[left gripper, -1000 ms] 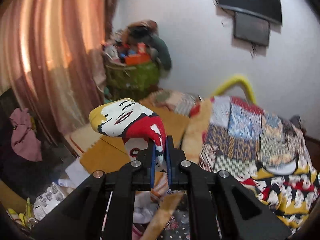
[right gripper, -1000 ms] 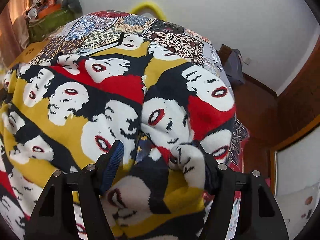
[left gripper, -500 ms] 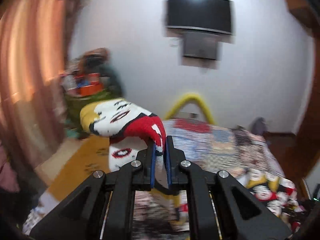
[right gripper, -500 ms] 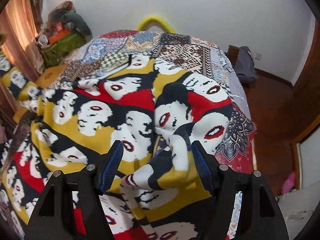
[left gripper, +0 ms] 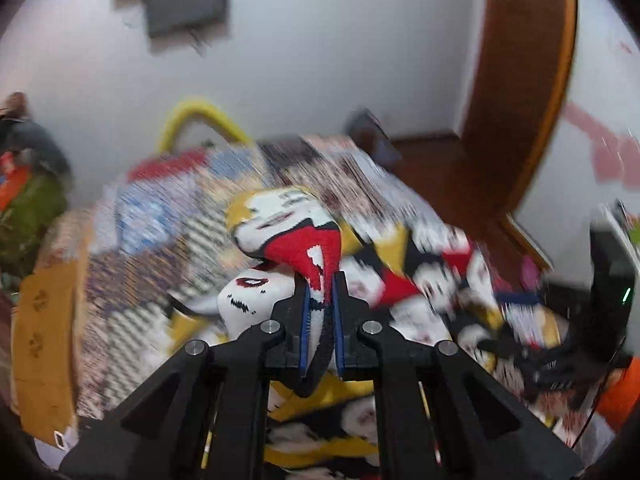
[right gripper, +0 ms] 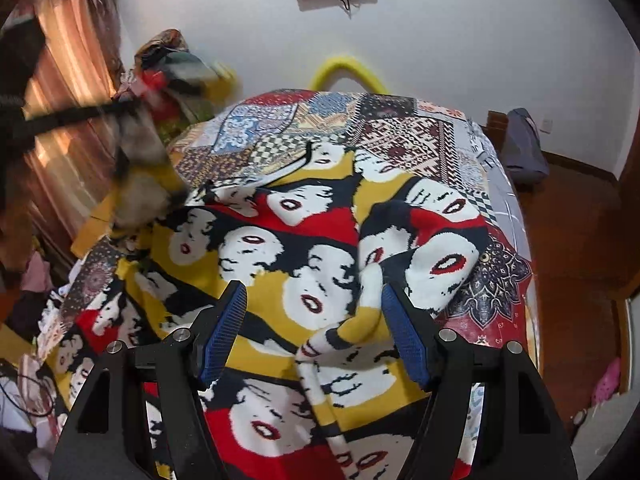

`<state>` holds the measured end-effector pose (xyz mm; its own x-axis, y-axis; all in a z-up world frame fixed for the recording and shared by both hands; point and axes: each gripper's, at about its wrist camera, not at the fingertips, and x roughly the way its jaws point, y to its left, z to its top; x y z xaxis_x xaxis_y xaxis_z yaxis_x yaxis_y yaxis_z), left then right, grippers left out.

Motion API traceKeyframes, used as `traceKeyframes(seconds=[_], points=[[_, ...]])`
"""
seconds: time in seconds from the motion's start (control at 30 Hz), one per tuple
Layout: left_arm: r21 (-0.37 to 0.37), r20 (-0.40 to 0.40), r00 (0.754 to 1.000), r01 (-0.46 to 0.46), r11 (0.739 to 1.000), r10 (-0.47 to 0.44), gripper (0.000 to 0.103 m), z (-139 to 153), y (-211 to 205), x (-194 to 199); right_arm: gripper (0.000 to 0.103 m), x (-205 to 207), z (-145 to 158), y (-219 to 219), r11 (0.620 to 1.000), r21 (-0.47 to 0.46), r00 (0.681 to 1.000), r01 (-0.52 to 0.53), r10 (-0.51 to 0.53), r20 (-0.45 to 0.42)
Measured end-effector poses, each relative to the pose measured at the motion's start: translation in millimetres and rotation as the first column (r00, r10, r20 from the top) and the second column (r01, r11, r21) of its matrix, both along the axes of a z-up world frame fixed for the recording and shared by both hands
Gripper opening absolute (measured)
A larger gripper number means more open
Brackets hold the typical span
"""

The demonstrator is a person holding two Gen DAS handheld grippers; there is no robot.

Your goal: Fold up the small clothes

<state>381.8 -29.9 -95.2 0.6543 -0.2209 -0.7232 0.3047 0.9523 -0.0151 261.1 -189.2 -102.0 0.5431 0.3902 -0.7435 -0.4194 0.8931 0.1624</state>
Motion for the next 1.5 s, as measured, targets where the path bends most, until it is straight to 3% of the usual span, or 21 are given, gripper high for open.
traceKeyframes(seconds=[0.17, 0.33, 0.4, 0.5, 0.6, 0.7, 0.8, 0.87, 0.9, 0.97, 1.1, 1.27, 1.4, 1.5], points=[[0.023, -0.042, 0.999, 0.029, 0.999, -0.028, 0.018, -13, -9, -25, 0.067, -2, 2, 6, 1.000, 0.017, 1.000, -0.011, 0.011, 0.004], [-0.022, -0.004, 0.997, -0.078, 0.997, 0.078, 0.057, 2, 43, -47, 0.067, 4, -1, 18, 0.999, 0.038, 1.000, -0.023, 0.024, -0.007], [-0.016, 0.007, 0.991, -0.132, 0.991, 0.132, 0.061, 2, 69, -52, 0.067, 8, -5, 25, 0.999, 0.045, 0.999, -0.030, 0.031, -0.011], [-0.009, -0.032, 0.970, -0.241, 0.970, 0.241, 0.061, -11, 121, -60, 0.067, 22, -12, 38, 0.999, 0.028, 0.999, -0.036, 0.036, -0.020], [0.025, -0.100, 0.935, -0.339, 0.940, 0.340, 0.061, -44, 176, -64, 0.067, 43, -25, 53, 1.000, 0.009, 0.998, -0.023, 0.023, -0.051], [0.063, -0.159, 0.909, -0.381, 0.923, 0.386, 0.061, -80, 208, -68, 0.066, 56, -35, 63, 1.000, 0.018, 0.997, -0.009, 0.010, -0.073], [0.064, -0.225, 0.896, -0.379, 0.923, 0.383, 0.061, -111, 223, -70, 0.046, 69, -45, 74, 1.000, 0.019, 0.996, 0.008, -0.007, -0.092], [0.050, -0.263, 0.894, -0.362, 0.931, 0.362, 0.061, -128, 223, -71, 0.018, 73, -51, 79, 1.000, 0.022, 0.993, 0.018, -0.015, -0.113], [0.038, -0.273, 0.896, -0.355, 0.934, 0.351, 0.061, -133, 222, -70, 0.011, 74, -54, 81, 1.000, 0.026, 0.992, 0.016, -0.013, -0.123], [0.004, -0.282, 0.908, -0.321, 0.947, 0.309, 0.061, -141, 216, -69, 0.008, 73, -53, 83, 0.999, 0.026, 0.993, 0.019, -0.016, -0.120], [-0.013, -0.243, 0.935, -0.269, 0.963, 0.258, 0.061, -136, 198, -58, 0.007, 66, -25, 78, 1.000, 0.023, 1.000, 0.022, -0.021, -0.018], [-0.043, -0.166, 0.942, -0.303, 0.952, 0.293, 0.061, -114, 196, -30, 0.007, 67, 26, 51, 0.993, 0.084, 0.989, 0.084, -0.093, 0.114], [-0.053, -0.169, 0.918, -0.372, 0.927, 0.359, 0.061, -108, 200, 1, 0.006, 69, 54, 21, 0.978, 0.146, 0.969, 0.147, -0.171, 0.175], [-0.056, -0.209, 0.890, -0.426, 0.903, 0.406, 0.061, -114, 200, 26, 0.006, 71, 58, 8, 0.969, 0.174, 0.962, 0.175, -0.206, 0.178]])
